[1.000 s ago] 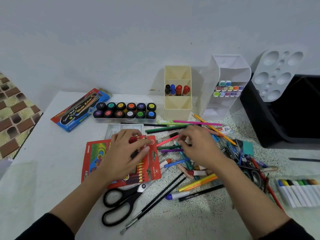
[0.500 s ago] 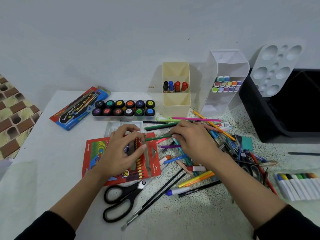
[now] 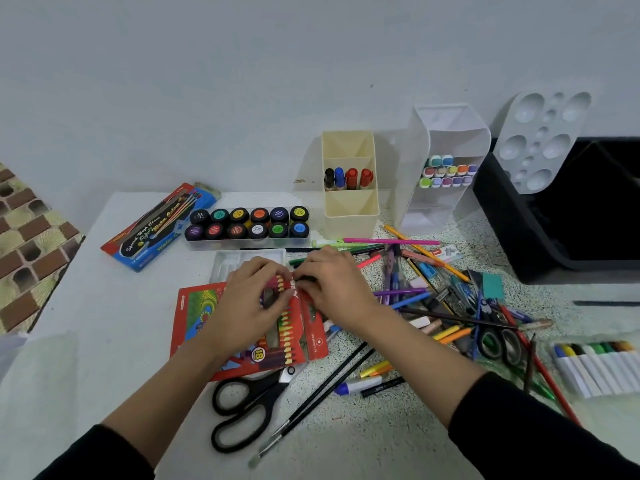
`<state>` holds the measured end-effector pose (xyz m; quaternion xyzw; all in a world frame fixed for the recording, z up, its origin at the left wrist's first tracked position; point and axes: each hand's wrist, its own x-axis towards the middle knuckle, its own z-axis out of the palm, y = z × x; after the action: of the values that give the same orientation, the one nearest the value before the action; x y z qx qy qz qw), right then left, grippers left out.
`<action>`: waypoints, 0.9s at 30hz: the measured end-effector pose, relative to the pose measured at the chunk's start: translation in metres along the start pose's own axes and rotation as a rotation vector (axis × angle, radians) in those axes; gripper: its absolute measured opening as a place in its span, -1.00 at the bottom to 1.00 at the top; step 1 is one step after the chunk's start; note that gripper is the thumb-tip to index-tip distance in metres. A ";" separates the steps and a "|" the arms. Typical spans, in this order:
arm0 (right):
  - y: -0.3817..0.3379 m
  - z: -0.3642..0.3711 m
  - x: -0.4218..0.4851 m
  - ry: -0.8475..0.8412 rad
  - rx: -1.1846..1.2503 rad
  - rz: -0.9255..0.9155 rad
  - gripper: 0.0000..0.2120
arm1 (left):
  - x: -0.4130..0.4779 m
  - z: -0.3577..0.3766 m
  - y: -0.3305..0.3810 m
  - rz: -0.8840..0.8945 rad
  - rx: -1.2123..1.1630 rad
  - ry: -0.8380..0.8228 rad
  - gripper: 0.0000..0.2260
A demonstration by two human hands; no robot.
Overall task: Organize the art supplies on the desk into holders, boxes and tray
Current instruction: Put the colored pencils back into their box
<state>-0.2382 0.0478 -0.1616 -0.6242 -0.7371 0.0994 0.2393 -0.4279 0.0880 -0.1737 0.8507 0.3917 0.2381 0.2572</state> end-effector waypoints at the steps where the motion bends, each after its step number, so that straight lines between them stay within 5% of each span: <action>1: 0.003 -0.003 -0.002 0.004 0.000 0.039 -0.86 | 0.000 0.000 0.000 -0.004 -0.002 0.005 -0.90; 7: 0.027 -0.023 -0.017 -0.033 -0.015 0.193 -0.89 | -0.002 0.002 0.002 -0.021 0.008 0.014 -0.91; 27: -0.004 -0.004 0.006 -0.036 0.001 0.152 -0.90 | 0.001 0.003 0.004 0.029 0.014 0.035 -0.93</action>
<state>-0.2401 0.0524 -0.1551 -0.6763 -0.6917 0.1286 0.2181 -0.4231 0.0859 -0.1731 0.8539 0.3853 0.2539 0.2409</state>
